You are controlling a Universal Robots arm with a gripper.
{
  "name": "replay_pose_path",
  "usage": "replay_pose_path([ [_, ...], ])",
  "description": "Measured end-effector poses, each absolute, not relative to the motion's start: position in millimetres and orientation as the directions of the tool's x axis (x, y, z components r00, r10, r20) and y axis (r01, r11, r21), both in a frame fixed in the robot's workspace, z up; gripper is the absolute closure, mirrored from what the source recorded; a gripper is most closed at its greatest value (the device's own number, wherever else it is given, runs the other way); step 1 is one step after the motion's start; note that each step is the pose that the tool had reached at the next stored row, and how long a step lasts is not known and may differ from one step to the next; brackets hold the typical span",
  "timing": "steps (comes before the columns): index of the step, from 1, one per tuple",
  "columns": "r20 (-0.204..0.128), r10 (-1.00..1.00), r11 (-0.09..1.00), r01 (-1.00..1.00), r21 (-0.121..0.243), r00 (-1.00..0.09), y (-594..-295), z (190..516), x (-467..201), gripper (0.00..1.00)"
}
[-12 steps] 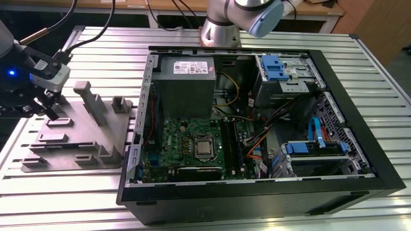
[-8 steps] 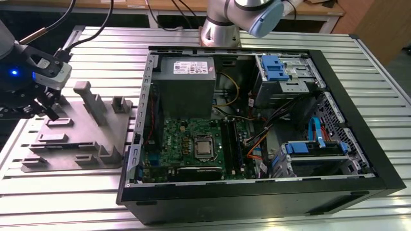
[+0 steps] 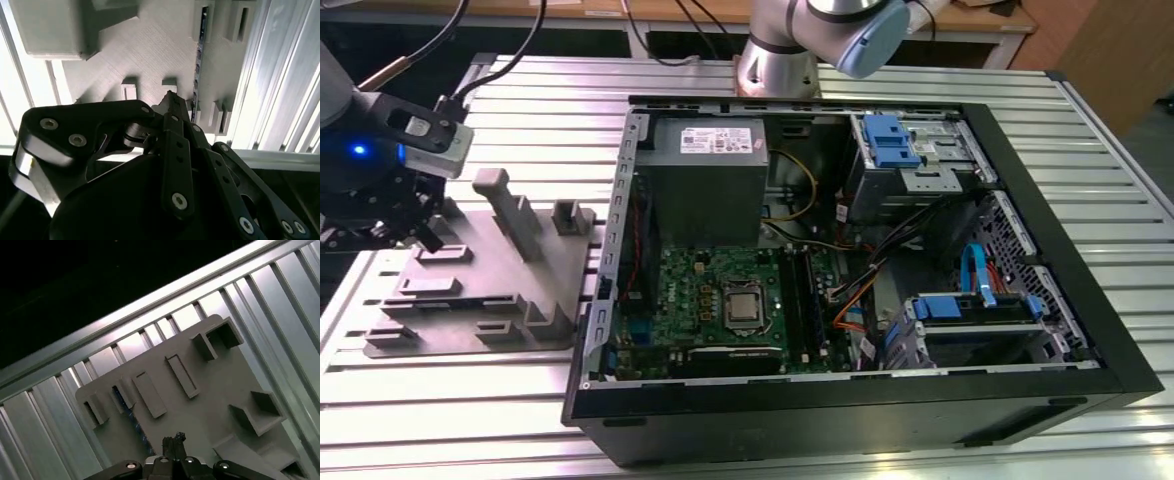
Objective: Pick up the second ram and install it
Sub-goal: 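Pick up the second ram and move it above second insertion slot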
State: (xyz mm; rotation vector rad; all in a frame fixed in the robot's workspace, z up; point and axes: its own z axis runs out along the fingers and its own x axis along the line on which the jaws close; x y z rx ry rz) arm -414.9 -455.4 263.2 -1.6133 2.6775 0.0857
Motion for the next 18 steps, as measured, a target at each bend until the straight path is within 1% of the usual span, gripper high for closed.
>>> replay_pose_path([
  [18, -0.041, -0.987, 0.157, -0.987, 0.04, -0.158, -455.4, 255.5, -414.8, 0.9],
])
